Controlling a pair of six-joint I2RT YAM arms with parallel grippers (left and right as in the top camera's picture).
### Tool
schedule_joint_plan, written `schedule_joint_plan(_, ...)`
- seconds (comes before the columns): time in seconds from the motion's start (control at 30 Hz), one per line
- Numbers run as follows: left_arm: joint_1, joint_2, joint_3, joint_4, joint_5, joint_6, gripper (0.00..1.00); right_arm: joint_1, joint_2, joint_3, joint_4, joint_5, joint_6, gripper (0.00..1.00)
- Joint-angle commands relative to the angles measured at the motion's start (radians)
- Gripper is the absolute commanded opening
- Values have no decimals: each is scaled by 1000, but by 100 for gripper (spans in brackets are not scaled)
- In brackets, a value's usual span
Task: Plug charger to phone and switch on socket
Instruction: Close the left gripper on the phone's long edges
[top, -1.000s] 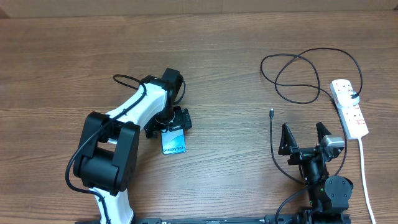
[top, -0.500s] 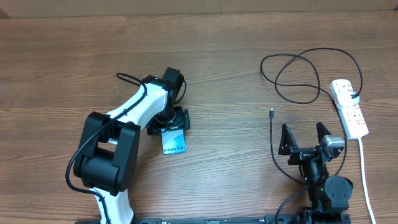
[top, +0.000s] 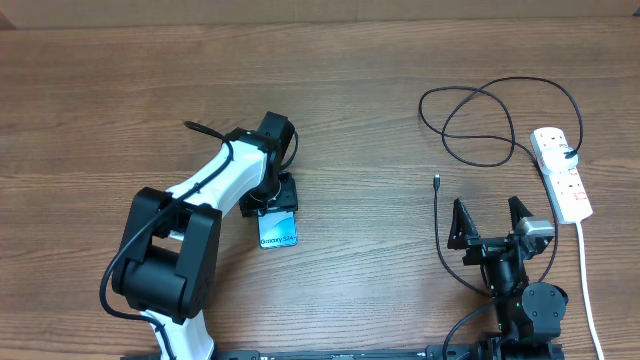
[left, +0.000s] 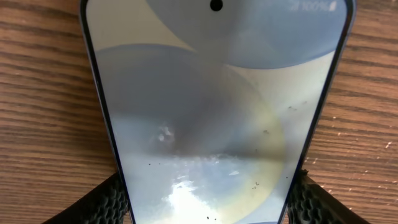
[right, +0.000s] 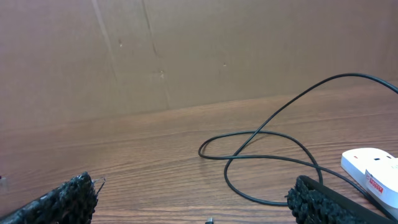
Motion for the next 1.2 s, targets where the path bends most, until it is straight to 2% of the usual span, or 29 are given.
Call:
schedule_joint_plan(0.0,-2,63,-55,25,12,19,57,3,-12,-11,5,9,7,100)
schedule_joint_plan(0.13,-2,63,-55,22,12,19,52,3,-12,-11,5,9,7,100)
schedule_joint_plan(0.53,-2,63,-7,-18,12,19,52,3,-12,-11,5,9,7,100)
schedule_joint_plan(0.7,-1,63,5,-19,14,19,61,3,-12,-11,5,9,7,100)
schedule_joint_plan(0.93,-2,63,5,-18,14,19,63,3,-12,-11,5,9,6,100)
schedule_joint_plan(1.07,-2,63,5,-19,14,19,72,3,-12,-11,5,9,7,100)
schedule_joint_plan(1.17,-2,63,5,-19,14,19,82,3,-12,-11,5,9,7,100)
